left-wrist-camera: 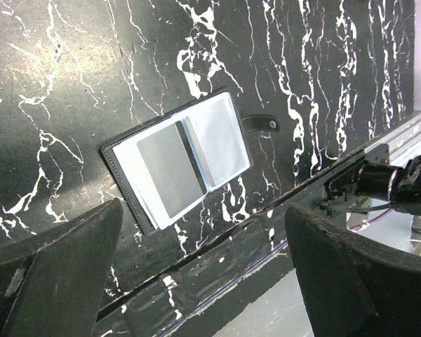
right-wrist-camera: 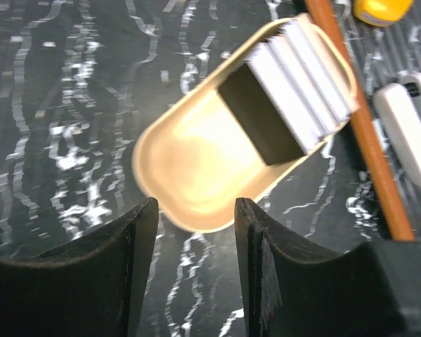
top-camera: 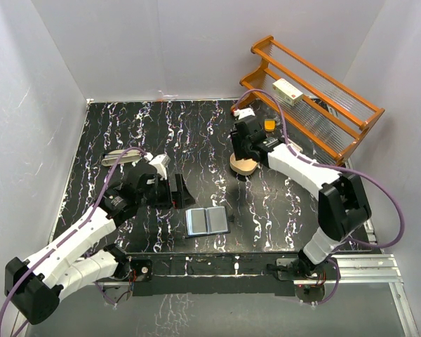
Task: Put the credit cards into the card holder
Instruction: Pick up the credit card from the storage box.
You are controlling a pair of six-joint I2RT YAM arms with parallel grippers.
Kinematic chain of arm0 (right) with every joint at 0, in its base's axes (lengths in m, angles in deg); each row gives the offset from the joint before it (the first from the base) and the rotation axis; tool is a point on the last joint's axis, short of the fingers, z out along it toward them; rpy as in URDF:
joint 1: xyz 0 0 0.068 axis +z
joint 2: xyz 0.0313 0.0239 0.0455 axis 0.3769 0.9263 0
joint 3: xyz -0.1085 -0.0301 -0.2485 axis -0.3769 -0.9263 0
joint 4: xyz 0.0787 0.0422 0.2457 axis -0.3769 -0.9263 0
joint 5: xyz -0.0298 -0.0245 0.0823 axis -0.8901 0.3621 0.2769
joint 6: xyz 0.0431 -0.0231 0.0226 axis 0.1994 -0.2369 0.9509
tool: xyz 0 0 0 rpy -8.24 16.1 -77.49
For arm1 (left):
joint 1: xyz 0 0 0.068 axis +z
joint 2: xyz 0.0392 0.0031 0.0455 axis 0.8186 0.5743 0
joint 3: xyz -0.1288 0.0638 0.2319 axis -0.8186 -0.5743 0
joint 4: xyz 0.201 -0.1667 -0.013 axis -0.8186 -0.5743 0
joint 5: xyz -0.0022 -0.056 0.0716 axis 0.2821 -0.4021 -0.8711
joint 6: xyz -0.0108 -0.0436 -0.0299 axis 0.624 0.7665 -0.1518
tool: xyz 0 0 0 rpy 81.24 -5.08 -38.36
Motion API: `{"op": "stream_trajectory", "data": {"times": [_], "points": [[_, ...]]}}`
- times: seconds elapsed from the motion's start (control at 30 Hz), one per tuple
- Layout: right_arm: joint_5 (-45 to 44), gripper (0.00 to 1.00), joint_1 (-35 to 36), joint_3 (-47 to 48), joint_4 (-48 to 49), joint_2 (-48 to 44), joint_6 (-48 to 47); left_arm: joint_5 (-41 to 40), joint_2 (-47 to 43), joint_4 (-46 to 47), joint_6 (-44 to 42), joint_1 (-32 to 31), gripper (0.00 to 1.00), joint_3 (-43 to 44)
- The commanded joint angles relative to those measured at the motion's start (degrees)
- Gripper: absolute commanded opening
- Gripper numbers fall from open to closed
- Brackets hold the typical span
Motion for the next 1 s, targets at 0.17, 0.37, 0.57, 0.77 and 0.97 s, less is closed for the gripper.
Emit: {"op": "stream_trajectory", "data": {"times": [0.17, 0.37, 0.57, 0.77, 0.97], "points": [[-5.7, 0.53, -6.9, 8.7, -1.7, 7.7, -12.1, 3.8, -1.9, 1.4, -8.6, 0.3, 0.99, -0.5], [-7.0, 0.58, -8.9, 12.7, -3.1, 13.0, -17.1, 3.0, -5.3, 4.7, -10.8, 0.3, 0.99, -2.8], [-6.0, 0.62, -11.0, 13.6, -2.3, 15.2, -18.3, 0.6, -4.9, -0.6, -11.9, 0.3, 0.99, -0.7], [-5.9, 0.64, -11.0, 15.4, -3.1, 17.0, -20.2, 0.7, -6.5, 0.1, -12.0, 0.3, 0.99, -0.9], [-3.1, 0.63, -11.0, 19.0, -4.0, 19.6, -22.2, 0.4, -7.0, -0.4, -12.0, 0.3, 0.99, -1.0]]}}
